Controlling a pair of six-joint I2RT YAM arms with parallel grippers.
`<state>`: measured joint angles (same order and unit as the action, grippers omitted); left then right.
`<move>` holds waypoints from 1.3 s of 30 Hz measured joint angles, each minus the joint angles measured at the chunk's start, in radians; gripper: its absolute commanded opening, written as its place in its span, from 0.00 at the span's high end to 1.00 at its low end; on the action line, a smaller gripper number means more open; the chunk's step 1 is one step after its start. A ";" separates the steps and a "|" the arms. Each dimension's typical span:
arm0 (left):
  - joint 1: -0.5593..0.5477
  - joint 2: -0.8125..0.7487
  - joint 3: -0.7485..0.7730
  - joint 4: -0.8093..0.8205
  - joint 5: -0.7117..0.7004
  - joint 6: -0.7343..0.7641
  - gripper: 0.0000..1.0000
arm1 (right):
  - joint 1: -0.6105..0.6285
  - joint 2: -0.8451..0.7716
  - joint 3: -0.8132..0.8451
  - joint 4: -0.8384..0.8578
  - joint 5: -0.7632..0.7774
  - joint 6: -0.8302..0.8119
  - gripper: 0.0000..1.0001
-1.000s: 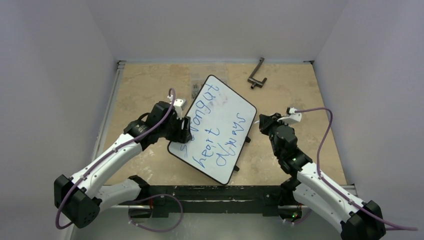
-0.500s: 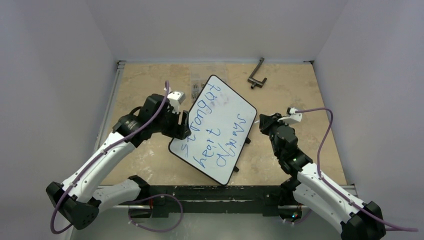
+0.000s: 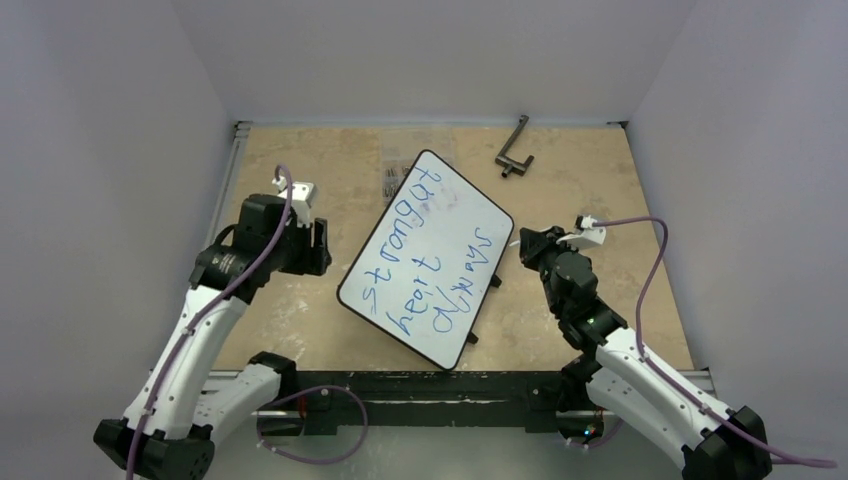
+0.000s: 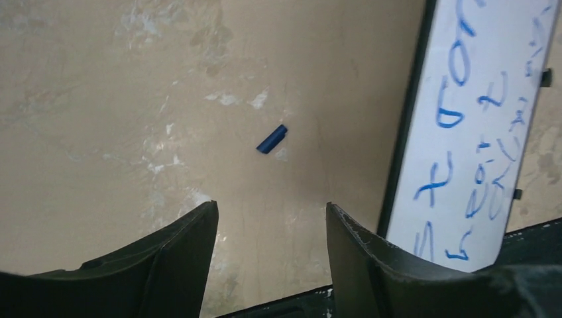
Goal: Write a sentence on the whiteboard
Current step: Pick up the pen cap from the center of the board.
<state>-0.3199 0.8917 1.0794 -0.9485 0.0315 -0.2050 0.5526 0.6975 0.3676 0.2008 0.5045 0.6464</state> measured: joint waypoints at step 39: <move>0.003 0.668 -0.106 0.182 0.088 0.386 0.55 | 0.000 -0.058 -0.049 0.043 -0.009 -0.018 1.00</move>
<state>-0.3164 1.5597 0.9730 -0.7662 0.1192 0.1814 0.5526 0.6395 0.3187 0.2436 0.4957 0.6289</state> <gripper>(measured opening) 0.455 0.099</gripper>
